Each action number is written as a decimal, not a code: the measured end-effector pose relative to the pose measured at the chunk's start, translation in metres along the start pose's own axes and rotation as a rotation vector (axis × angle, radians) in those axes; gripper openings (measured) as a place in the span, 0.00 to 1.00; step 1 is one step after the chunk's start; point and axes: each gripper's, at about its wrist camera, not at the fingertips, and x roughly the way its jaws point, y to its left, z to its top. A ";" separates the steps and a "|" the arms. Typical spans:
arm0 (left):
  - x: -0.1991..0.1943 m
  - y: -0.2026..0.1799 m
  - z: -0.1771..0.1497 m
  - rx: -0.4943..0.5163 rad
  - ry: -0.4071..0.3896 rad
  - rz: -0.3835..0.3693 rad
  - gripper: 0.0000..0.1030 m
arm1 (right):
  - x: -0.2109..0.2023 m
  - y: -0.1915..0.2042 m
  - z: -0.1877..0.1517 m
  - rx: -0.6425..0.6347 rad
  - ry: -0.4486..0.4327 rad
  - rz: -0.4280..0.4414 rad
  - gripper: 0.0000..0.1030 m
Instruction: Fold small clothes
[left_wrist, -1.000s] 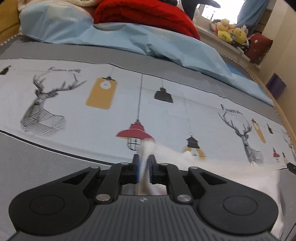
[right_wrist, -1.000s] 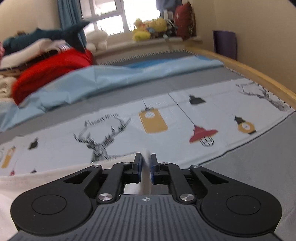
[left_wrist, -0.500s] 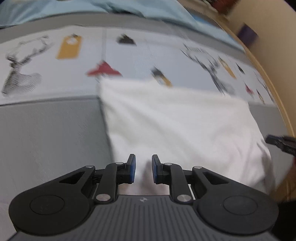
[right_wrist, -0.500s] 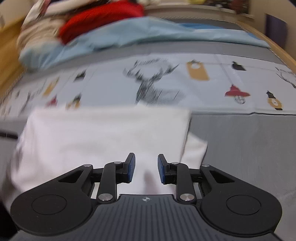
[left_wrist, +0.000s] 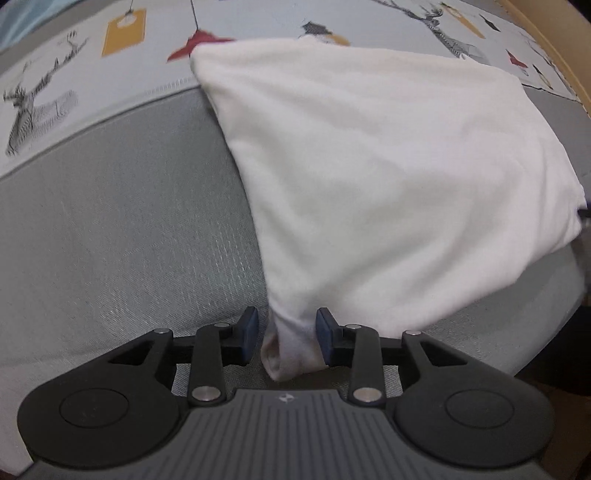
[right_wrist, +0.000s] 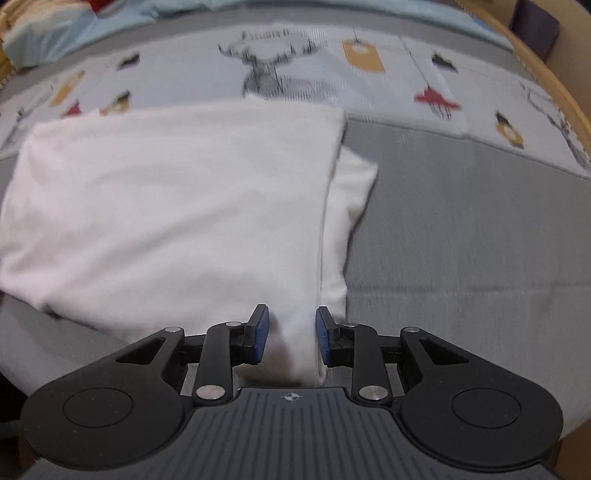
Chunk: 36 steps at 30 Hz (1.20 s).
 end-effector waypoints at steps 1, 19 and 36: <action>0.001 0.000 0.000 0.005 0.003 0.000 0.35 | 0.007 -0.001 -0.002 -0.003 0.043 -0.008 0.29; -0.015 0.006 -0.011 0.019 0.035 0.017 0.16 | 0.007 -0.007 0.005 -0.017 0.031 -0.070 0.03; -0.016 -0.021 0.010 0.010 -0.067 -0.049 0.21 | -0.028 -0.018 0.016 0.155 -0.125 0.050 0.10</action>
